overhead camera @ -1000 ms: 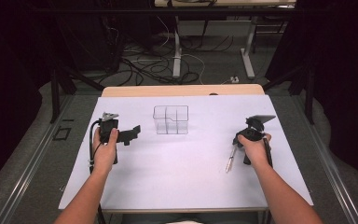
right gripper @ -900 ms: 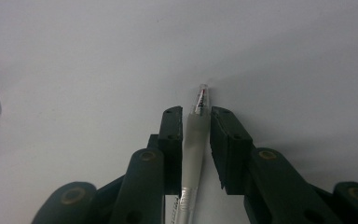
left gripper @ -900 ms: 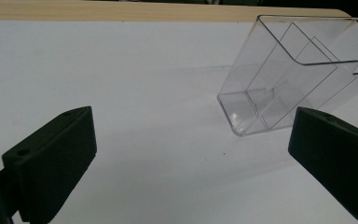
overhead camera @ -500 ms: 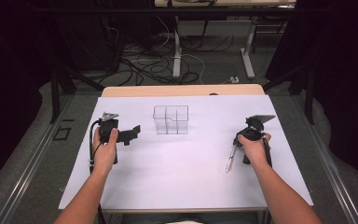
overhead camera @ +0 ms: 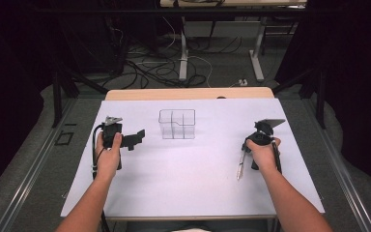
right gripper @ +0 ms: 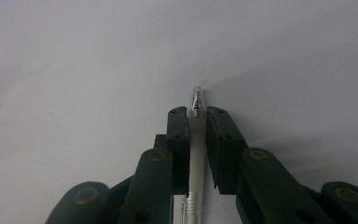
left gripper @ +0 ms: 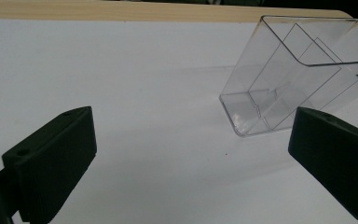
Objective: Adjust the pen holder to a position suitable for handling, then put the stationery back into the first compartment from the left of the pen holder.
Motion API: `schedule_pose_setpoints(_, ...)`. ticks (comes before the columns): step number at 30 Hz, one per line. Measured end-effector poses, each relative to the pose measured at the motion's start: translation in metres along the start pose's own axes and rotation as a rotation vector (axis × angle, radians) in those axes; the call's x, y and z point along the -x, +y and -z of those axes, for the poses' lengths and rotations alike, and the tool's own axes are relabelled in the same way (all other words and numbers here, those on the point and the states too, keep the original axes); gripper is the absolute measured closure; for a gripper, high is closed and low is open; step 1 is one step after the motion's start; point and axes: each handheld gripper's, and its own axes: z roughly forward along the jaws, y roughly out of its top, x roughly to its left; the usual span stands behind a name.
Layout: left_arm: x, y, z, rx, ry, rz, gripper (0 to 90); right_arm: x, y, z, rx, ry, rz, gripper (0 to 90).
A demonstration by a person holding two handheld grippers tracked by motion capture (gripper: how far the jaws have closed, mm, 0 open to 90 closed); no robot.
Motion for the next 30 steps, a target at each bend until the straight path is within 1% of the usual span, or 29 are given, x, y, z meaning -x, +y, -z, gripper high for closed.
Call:
schedule_pose_setpoints(1,0.000,0.000,0.000,0.001,-0.001,0.000,0.7,0.001,0.000,-0.001,0.000,0.008,0.017,80.2)
schedule_pose_setpoints(3,0.000,0.000,0.000,0.002,-0.001,0.000,0.7,0.000,0.000,0.000,-0.005,0.009,0.000,80.2)
schedule_pose_setpoints(4,0.000,0.000,0.000,0.007,0.000,0.002,0.7,0.000,0.000,0.000,-0.002,0.012,0.000,80.2)
schedule_pose_setpoints(6,0.000,0.000,0.000,0.006,0.002,0.001,0.7,0.000,0.000,0.001,-0.022,0.018,0.005,80.2)
schedule_pose_setpoints(9,-0.001,0.000,0.000,0.001,0.000,0.001,0.7,0.002,0.000,0.002,-0.024,0.027,0.025,80.3)
schedule_pose_setpoints(13,-0.001,0.000,0.000,0.001,0.001,0.001,0.7,0.002,0.001,0.005,-0.026,0.045,0.008,80.4)
schedule_pose_setpoints(14,-0.001,0.000,0.000,0.001,0.000,0.001,0.7,0.002,0.000,0.004,-0.008,0.046,0.010,80.3)
schedule_pose_setpoints(15,-0.001,0.000,0.000,0.002,0.000,0.002,0.7,0.002,0.001,0.006,-0.014,0.054,0.006,80.4)
schedule_pose_setpoints(16,-0.001,0.000,0.000,0.002,0.001,0.002,0.7,0.003,0.001,0.006,-0.012,0.058,0.017,80.4)
schedule_pose_setpoints(18,-0.001,0.000,0.001,0.000,0.000,0.003,0.7,0.003,0.001,0.008,-0.016,0.067,0.020,80.4)
schedule_pose_setpoints(19,-0.001,0.000,0.001,0.000,0.000,0.003,0.7,0.002,0.001,0.009,-0.018,0.072,0.014,80.4)
schedule_pose_setpoints(20,-0.001,0.000,0.001,0.000,0.000,0.003,0.7,0.002,0.001,0.010,-0.015,0.077,0.006,80.4)
schedule_pose_setpoints(21,-0.001,0.000,0.001,0.001,0.000,0.004,0.7,0.002,0.001,0.010,-0.011,0.083,0.013,80.4)
schedule_pose_setpoints(22,-0.001,0.000,0.001,0.005,0.000,0.005,0.7,0.001,0.001,0.011,0.002,0.084,0.007,80.4)
schedule_pose_setpoints(26,-0.001,0.001,0.001,0.007,0.001,0.006,0.7,0.001,0.002,0.015,0.004,0.093,0.018,80.5)
schedule_pose_setpoints(29,-0.001,0.000,0.000,0.005,0.000,0.006,0.7,0.000,0.003,0.018,0.016,0.097,0.011,80.4)
schedule_pose_setpoints(30,-0.001,0.000,0.001,0.005,0.001,0.005,0.7,0.000,0.004,0.019,0.013,0.103,0.011,80.4)
